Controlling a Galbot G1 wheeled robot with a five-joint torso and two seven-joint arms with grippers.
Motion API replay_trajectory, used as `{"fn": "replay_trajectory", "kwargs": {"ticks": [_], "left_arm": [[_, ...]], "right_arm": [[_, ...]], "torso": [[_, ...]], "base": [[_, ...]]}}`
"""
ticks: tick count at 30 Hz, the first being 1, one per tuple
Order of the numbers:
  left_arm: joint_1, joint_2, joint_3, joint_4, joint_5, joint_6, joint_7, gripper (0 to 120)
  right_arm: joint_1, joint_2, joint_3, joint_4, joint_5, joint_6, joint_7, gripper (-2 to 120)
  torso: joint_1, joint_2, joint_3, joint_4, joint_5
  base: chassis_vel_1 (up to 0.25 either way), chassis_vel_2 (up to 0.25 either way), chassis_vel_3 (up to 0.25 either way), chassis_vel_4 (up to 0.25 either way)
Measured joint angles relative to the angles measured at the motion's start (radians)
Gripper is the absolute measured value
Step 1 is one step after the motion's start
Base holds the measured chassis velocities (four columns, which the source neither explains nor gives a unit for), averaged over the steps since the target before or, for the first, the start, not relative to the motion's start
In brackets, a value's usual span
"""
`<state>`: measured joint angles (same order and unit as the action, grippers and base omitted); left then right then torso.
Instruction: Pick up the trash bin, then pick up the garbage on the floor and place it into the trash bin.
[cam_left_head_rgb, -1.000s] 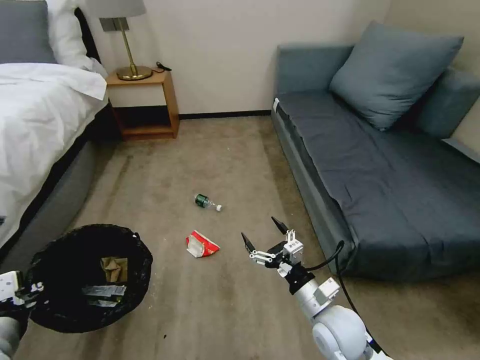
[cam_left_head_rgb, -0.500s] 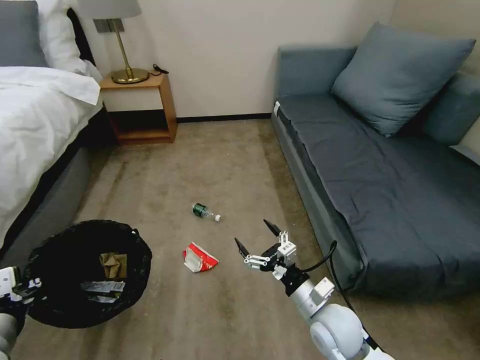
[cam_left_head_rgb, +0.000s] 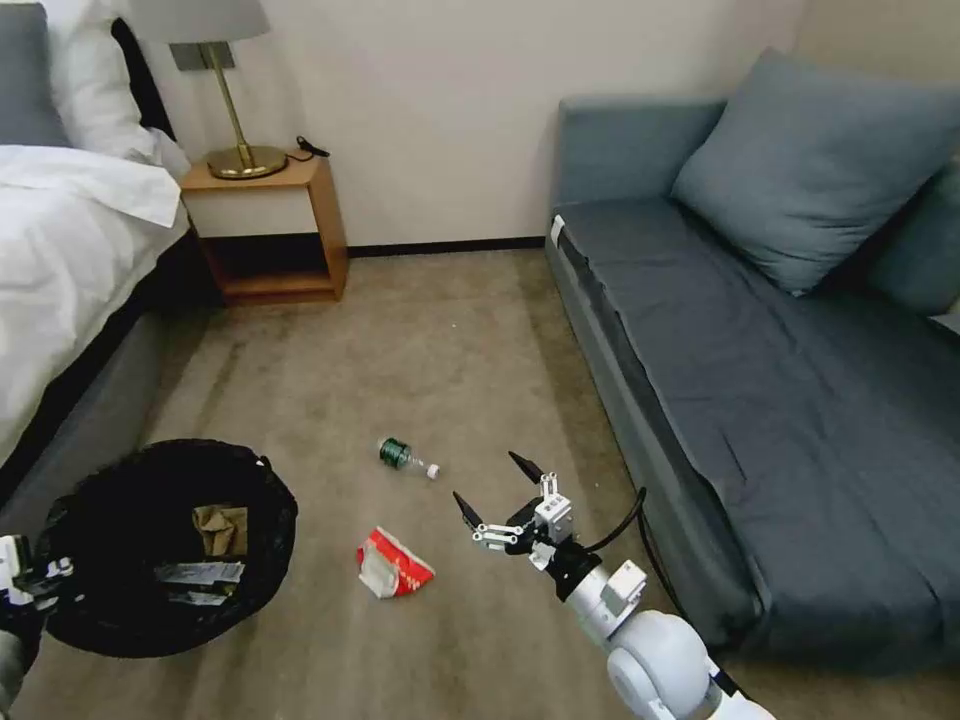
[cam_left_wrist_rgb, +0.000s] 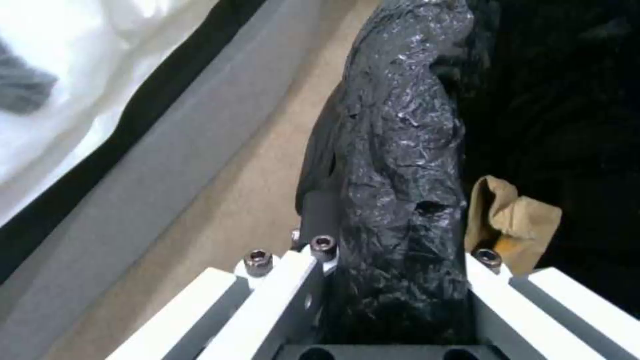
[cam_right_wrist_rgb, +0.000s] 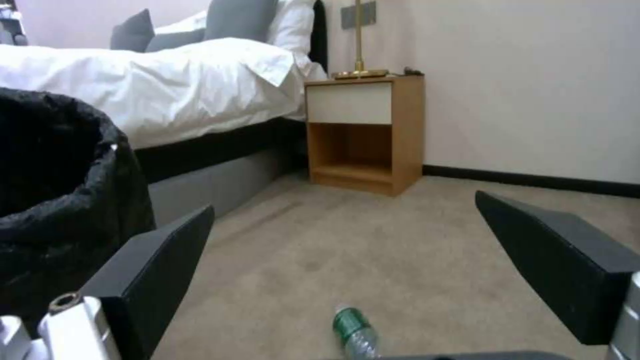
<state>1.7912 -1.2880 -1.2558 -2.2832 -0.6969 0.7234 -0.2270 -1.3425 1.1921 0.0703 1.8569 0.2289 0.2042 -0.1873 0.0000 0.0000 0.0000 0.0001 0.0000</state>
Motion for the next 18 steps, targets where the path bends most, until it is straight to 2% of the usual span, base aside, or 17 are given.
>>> {"fn": "replay_trajectory", "kwargs": {"ticks": [12,15,16,17,18], "left_arm": [[-0.005,0.0,-0.003,0.012,0.005,-0.001,0.0,2],[-0.009,-0.002,-0.005,0.024,0.016,-0.003,0.0,2],[-0.007,-0.004,-0.004,0.029,0.031,-0.007,0.0,2],[-0.007,-0.004,-0.004,0.029,0.031,-0.007,0.0,2],[-0.004,-0.008,-0.002,0.032,0.048,-0.012,0.001,2]], "right_arm": [[0.044,-0.026,-0.066,-0.051,-0.044,-0.019,0.015,100],[0.09,-0.062,-0.145,-0.064,-0.036,-0.099,0.027,100],[0.119,-0.078,-0.184,-0.065,0.008,-0.15,0.018,100],[0.119,-0.078,-0.184,-0.065,0.008,-0.15,0.018,100],[0.151,-0.091,-0.218,-0.068,0.054,-0.203,0.005,100]], "torso": [[0.0,0.0,0.0,-0.0001,0.0],[0.0,0.0,0.0,-0.0003,-0.0001],[0.0,0.0,0.0,-0.0003,-0.0002],[0.0,0.0,0.0,-0.0003,-0.0002],[0.0,0.0,0.0,-0.0003,0.0]], "base": [[-0.176,0.174,0.169,-0.176],[-0.101,0.117,0.105,-0.104],[-0.034,0.013,0.055,-0.009],[-0.034,0.013,0.055,-0.009],[0.0,0.0,0.0,0.0]]}}
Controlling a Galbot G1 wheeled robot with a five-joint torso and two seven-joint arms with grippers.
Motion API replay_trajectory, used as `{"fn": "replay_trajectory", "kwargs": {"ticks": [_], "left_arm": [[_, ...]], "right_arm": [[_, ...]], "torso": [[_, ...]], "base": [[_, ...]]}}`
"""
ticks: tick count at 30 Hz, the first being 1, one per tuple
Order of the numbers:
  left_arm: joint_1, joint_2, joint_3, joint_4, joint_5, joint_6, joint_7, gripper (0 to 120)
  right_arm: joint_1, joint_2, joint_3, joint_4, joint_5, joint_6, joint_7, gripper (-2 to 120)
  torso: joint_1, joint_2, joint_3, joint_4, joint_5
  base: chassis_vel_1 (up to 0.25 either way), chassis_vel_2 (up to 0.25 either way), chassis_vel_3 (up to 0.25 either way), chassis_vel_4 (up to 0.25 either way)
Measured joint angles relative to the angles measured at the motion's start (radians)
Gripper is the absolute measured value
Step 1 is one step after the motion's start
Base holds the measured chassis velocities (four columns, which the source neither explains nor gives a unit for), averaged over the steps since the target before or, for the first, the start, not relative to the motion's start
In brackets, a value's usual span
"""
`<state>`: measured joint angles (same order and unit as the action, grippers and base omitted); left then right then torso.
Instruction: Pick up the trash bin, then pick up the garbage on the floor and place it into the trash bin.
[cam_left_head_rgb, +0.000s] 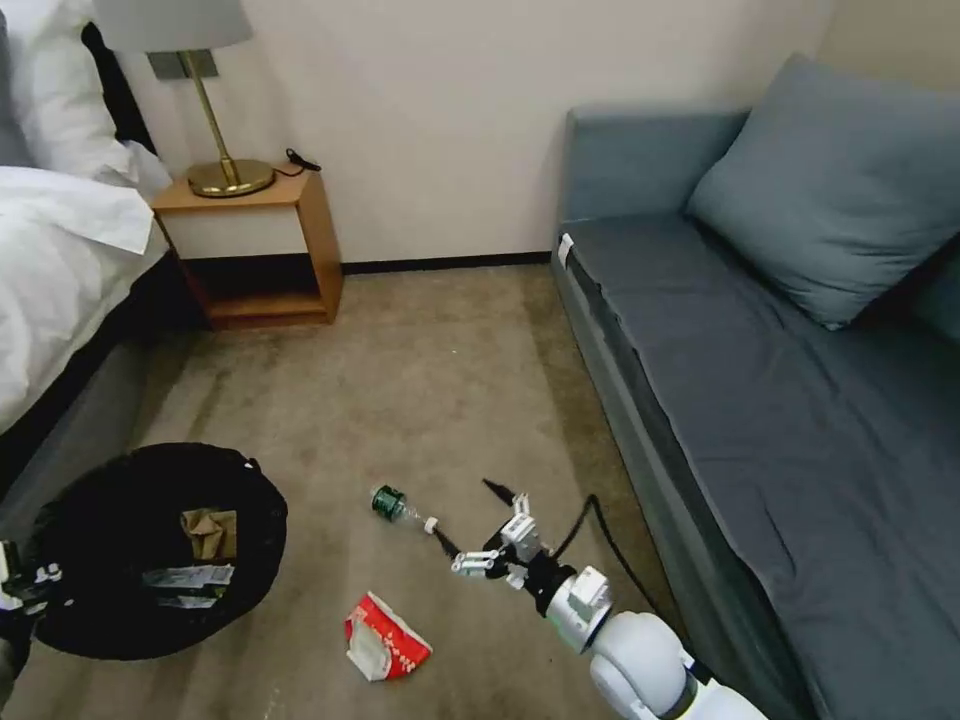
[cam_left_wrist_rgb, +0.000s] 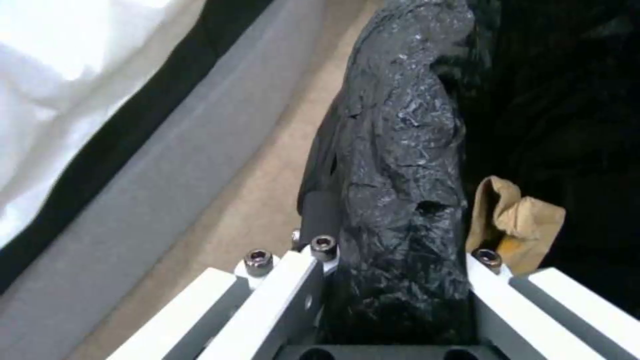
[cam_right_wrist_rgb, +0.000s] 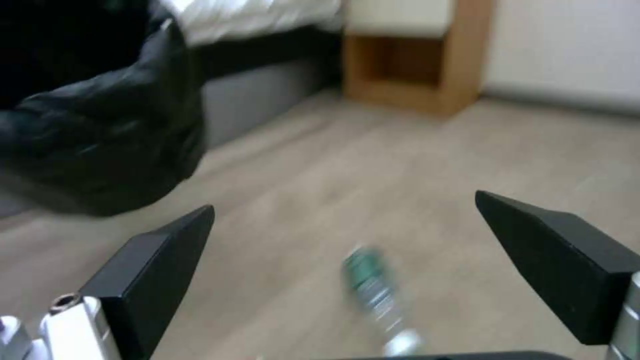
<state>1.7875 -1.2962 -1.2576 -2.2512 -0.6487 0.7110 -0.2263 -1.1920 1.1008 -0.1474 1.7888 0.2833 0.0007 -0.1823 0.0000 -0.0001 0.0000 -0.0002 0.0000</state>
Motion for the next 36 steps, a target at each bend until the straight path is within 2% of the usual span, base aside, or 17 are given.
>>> {"fn": "replay_trajectory", "kwargs": {"ticks": [6,7,9,14,20,25,36], "left_arm": [[0.012,-0.023,0.008,-0.004,0.027,-0.007,0.002,2],[0.017,-0.029,0.009,-0.005,0.039,-0.012,0.002,2],[0.018,-0.035,0.01,-0.008,0.044,-0.015,0.002,2],[0.024,-0.043,0.017,-0.024,0.052,-0.015,0.001,2],[0.04,-0.05,0.015,-0.048,0.055,-0.015,0.001,2],[0.047,-0.05,0.014,-0.045,0.055,-0.016,0.001,2],[0.051,-0.054,0.013,-0.049,0.051,-0.017,0.002,2]], "right_arm": [[0.131,-0.014,-0.116,-0.066,0.15,-0.121,-0.03,100],[0.188,-0.012,-0.177,-0.097,0.206,-0.187,-0.026,100],[0.246,0.002,-0.249,-0.145,0.246,-0.233,-0.005,100],[0.35,0.052,-0.373,-0.27,0.247,-0.28,-0.008,100],[0.412,0.095,-0.465,-0.333,0.245,-0.335,-0.024,100],[0.47,0.13,-0.527,-0.392,0.251,-0.366,-0.033,100],[0.505,0.181,-0.594,-0.462,0.265,-0.383,-0.052,100]], "torso": [[0.0,0.0,0.0,0.0003,0.0],[0.0,0.0,0.0,0.0004,-0.0002],[0.0,0.0,0.0,0.0003,-0.0001],[0.0,0.0,0.0,0.0003,0.0],[0.0,0.0,0.0,0.0002,-0.0001],[0.0,0.0,0.0,0.0003,-0.0001],[0.0,0.0,0.0,0.0001,-0.0001]], "base": [[0.0,0.0,0.0,0.0],[0.0,0.0,0.0,0.0],[0.0,0.0,0.0,0.0],[0.0,0.0,0.0,0.0],[0.0,0.0,0.0,0.0],[0.0,0.0,0.0,0.0],[0.0,0.0,0.0,0.0]]}}
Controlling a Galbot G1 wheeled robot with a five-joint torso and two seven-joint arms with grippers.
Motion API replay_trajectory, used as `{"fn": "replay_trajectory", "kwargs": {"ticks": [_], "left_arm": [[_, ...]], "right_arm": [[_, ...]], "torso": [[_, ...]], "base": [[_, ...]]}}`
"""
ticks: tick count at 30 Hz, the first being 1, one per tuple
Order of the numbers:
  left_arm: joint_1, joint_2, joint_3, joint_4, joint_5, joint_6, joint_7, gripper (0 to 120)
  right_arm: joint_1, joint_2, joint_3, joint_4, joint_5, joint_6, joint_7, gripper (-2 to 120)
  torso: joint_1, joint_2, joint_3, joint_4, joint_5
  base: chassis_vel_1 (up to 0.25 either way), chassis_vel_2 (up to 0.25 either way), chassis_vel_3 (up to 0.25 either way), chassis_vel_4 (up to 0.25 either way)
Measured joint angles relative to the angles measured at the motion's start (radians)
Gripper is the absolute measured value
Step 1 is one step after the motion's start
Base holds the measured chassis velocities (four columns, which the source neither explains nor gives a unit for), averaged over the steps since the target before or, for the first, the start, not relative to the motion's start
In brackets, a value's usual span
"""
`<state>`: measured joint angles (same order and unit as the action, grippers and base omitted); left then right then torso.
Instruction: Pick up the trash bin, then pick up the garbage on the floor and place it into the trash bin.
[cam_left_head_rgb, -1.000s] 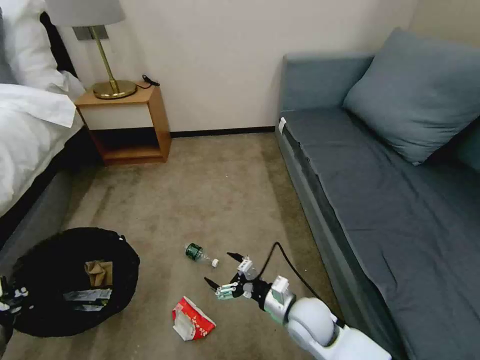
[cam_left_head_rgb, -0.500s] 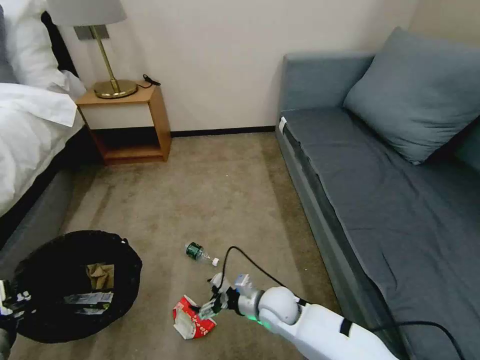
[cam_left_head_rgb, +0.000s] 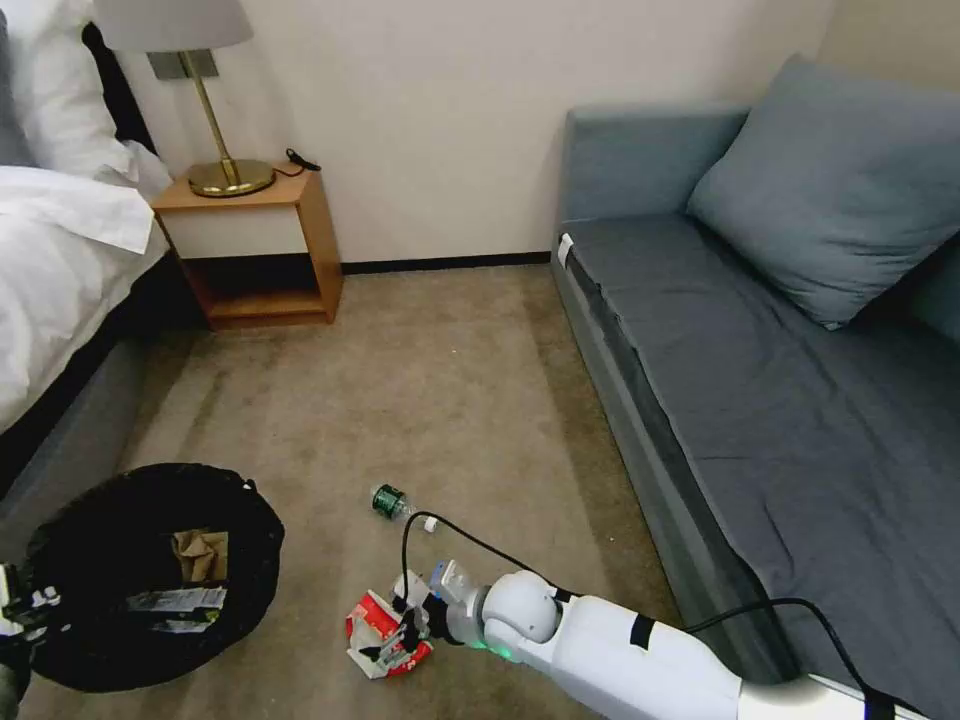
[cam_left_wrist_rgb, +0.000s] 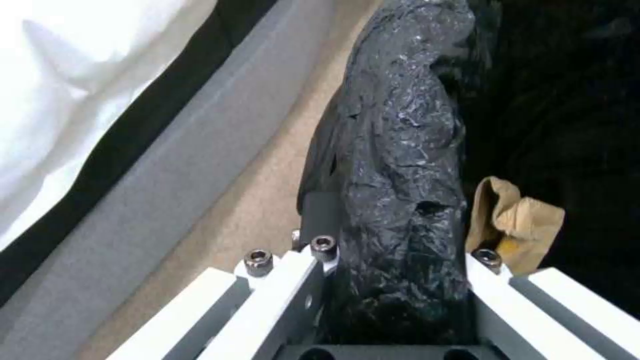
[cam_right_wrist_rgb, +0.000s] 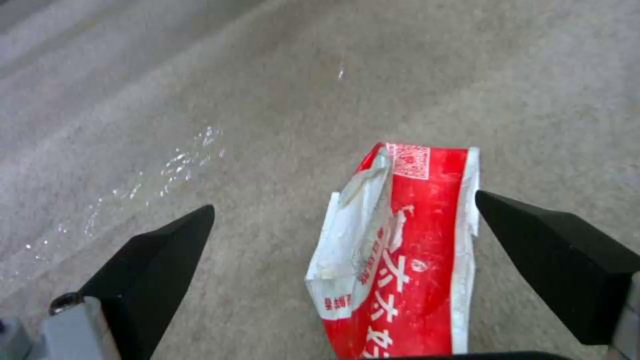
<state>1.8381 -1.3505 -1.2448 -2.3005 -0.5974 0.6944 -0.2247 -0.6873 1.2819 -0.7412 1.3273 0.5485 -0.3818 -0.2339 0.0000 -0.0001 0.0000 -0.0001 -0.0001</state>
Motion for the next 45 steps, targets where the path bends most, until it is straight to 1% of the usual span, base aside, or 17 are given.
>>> {"fn": "replay_trajectory", "kwargs": {"ticks": [4,12,15,16,18,19,20,21,24,25,26,30,31,34,36,40,45], "left_arm": [[0.011,0.001,-0.015,0.002,-0.001,0.0,0.002,2],[0.017,-0.005,-0.024,-0.002,-0.004,-0.003,0.003,2],[0.019,-0.006,-0.031,-0.003,-0.008,-0.004,0.003,2],[0.019,-0.006,-0.031,-0.003,-0.008,-0.004,0.003,2],[0.019,-0.009,-0.032,-0.005,-0.015,-0.009,0.003,2],[0.02,-0.011,-0.032,-0.008,-0.018,-0.011,0.003,2],[0.02,-0.012,-0.032,-0.01,-0.02,-0.012,0.003,2],[0.02,-0.012,-0.032,-0.01,-0.02,-0.012,0.003,2],[0.022,-0.017,-0.03,-0.013,-0.021,-0.013,0.003,2],[0.022,-0.017,-0.03,-0.013,-0.021,-0.013,0.002,2],[0.022,-0.017,-0.03,-0.013,-0.021,-0.013,0.002,2],[0.023,-0.017,-0.03,-0.014,-0.025,-0.013,0.002,2],[0.023,-0.017,-0.03,-0.014,-0.025,-0.013,0.002,2],[0.022,-0.017,-0.029,-0.014,-0.025,-0.013,0.001,2],[0.021,-0.017,-0.028,-0.014,-0.025,-0.013,0.001,2],[0.018,-0.018,-0.022,-0.016,-0.025,-0.013,-0.001,2],[0.016,-0.018,-0.021,-0.017,-0.025,-0.013,-0.001,2]], "right_arm": [[0.027,0.036,-0.035,-0.046,-0.004,-0.004,-0.003,100],[0.046,0.086,-0.063,-0.114,-0.024,-0.009,0.007,100],[0.047,0.107,-0.07,-0.138,-0.03,-0.019,0.019,93],[0.047,0.107,-0.07,-0.138,-0.03,-0.019,0.019,93],[0.042,0.128,-0.067,-0.161,-0.036,-0.025,0.038,85],[0.039,0.135,-0.066,-0.17,-0.043,-0.028,0.041,79],[0.036,0.141,-0.065,-0.176,-0.051,-0.03,0.044,76],[0.036,0.141,-0.065,-0.176,-0.051,-0.03,0.044,76],[0.027,0.154,-0.065,-0.193,-0.064,-0.034,0.051,62],[0.025,0.156,-0.064,-0.198,-0.068,-0.034,0.052,57],[0.025,0.156,-0.064,-0.198,-0.068,-0.034,0.052,57],[0.023,0.161,-0.056,-0.222,-0.082,-0.03,0.052,39],[0.023,0.161,-0.056,-0.222,-0.082,-0.03,0.052,39],[0.023,0.157,-0.051,-0.224,-0.086,-0.027,0.051,23],[0.023,0.156,-0.05,-0.223,-0.088,-0.026,0.051,20],[0.016,0.152,-0.041,-0.224,-0.109,-0.02,0.05,1],[0.01,0.153,-0.029,-0.227,-0.117,-0.016,0.05,0]], "torso": [[0.0,0.0,0.0,0.0001,0.0],[0.0,0.0,0.0,0.0,0.0],[0.0,0.0,0.0,0.0001,0.0],[0.0,0.0,0.0,0.0001,0.0],[0.0,0.0,0.0,0.0001,0.0],[0.0,0.0,0.0,0.0002,0.0],[0.0,0.0,0.0,0.0001,0.0],[0.0,0.0,0.0,0.0001,0.0],[0.0,0.0,0.0,0.0001,0.0],[0.0,0.0,0.0,0.0001,0.0],[0.0,0.0,0.0,0.0001,0.0],[0.0,0.0,0.0,0.0001,0.0],[0.0,0.0,0.0,0.0001,0.0],[0.0,0.0,0.0,0.0001,0.0],[0.0,0.0,0.0,0.0001,0.0001],[0.0,0.0,0.0,0.0001,0.0001],[0.0,0.0,0.0,0.0001,0.0001]], "base": [[0.0,0.0,0.0,0.0],[0.0,0.0,0.0,0.0],[0.0,0.0,0.0,0.0],[0.0,0.0,0.0,0.0],[0.0,0.0,0.0,0.0],[0.0,0.0,0.0,0.0],[0.0,0.0,0.0,0.0],[0.0,0.0,0.0,0.0],[0.0,0.0,0.0,0.0],[0.0,0.0,0.0,0.0],[0.0,0.0,0.0,0.0],[0.0,0.0,0.0,0.0],[0.0,0.0,0.0,0.0],[0.0,0.0,0.0,0.0],[0.0,0.0,0.0,0.0],[0.0,0.0,0.0,0.0],[0.0,0.0,0.0,0.0]]}}
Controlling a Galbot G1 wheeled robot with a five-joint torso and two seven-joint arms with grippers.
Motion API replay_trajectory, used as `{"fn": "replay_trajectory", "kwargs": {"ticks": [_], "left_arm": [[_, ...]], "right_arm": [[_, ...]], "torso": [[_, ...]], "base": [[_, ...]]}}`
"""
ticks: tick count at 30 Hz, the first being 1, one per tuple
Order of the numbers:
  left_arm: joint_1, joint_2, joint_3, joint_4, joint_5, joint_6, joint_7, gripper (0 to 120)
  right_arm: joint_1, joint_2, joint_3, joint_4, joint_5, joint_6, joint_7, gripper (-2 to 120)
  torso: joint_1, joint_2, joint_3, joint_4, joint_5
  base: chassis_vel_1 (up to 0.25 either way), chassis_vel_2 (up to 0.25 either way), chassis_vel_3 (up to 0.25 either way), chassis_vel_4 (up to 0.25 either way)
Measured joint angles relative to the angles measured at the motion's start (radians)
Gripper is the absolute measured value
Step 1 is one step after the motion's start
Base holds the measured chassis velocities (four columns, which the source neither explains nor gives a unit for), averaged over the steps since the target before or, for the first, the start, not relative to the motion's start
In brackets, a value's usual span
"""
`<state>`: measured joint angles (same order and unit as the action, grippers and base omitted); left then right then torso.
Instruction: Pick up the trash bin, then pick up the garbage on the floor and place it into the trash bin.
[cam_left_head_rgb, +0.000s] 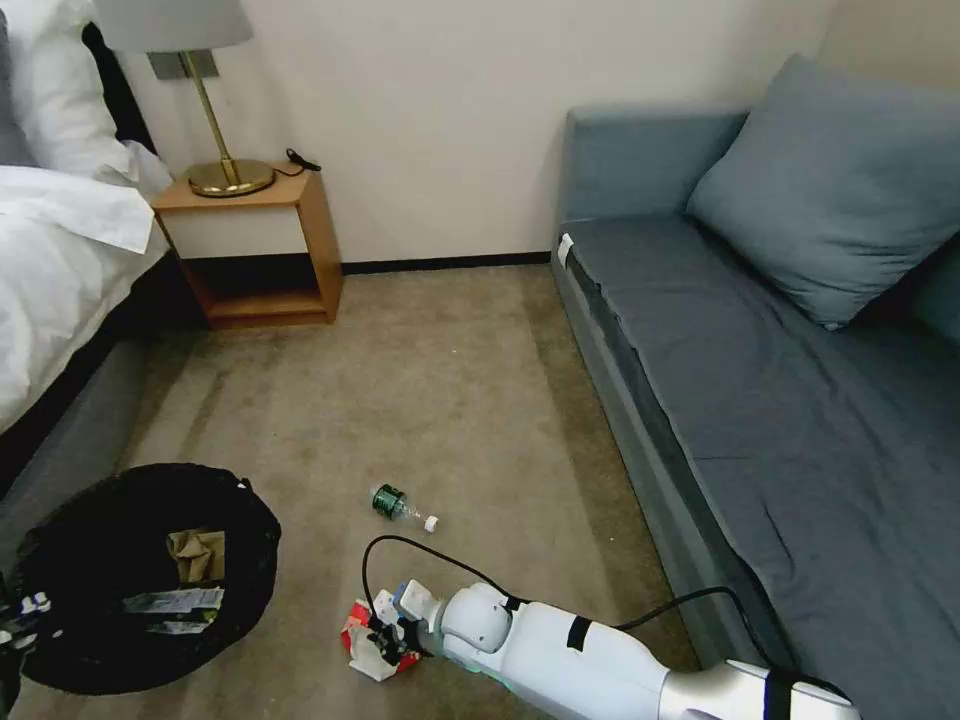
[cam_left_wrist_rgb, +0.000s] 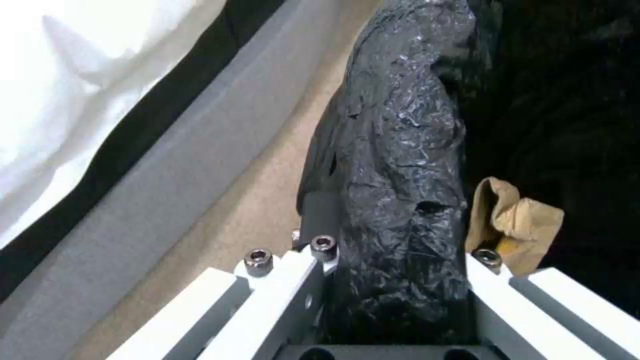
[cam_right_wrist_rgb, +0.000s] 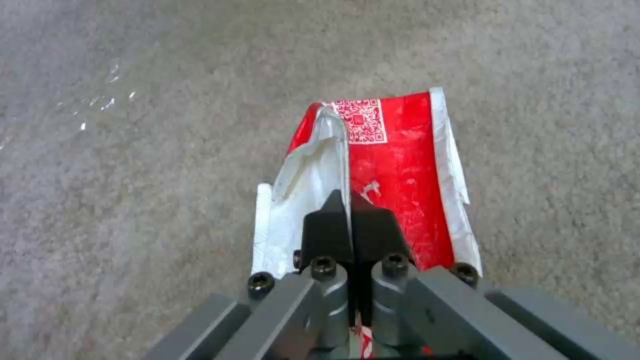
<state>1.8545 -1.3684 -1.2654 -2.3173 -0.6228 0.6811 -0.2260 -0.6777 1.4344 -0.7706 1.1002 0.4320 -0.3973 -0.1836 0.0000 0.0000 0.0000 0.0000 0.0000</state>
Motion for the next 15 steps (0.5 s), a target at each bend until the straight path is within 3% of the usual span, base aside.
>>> {"fn": "replay_trajectory", "kwargs": {"ticks": [5,15], "left_arm": [[-0.002,0.001,0.0,0.0,-0.001,0.0,0.0,2],[-0.012,0.004,0.006,0.021,-0.021,0.002,-0.004,2]], "right_arm": [[-0.018,-0.01,0.055,0.042,0.008,0.001,0.014,0],[-0.093,-0.153,0.298,0.377,0.129,0.0,0.123,0]], "torso": [[0.0,0.0,0.0,0.0001,0.0001],[0.0,0.0,0.0,0.0,0.0001]], "base": [[0.0,0.0,0.0,0.0],[0.0,0.0,0.0,0.0]]}}
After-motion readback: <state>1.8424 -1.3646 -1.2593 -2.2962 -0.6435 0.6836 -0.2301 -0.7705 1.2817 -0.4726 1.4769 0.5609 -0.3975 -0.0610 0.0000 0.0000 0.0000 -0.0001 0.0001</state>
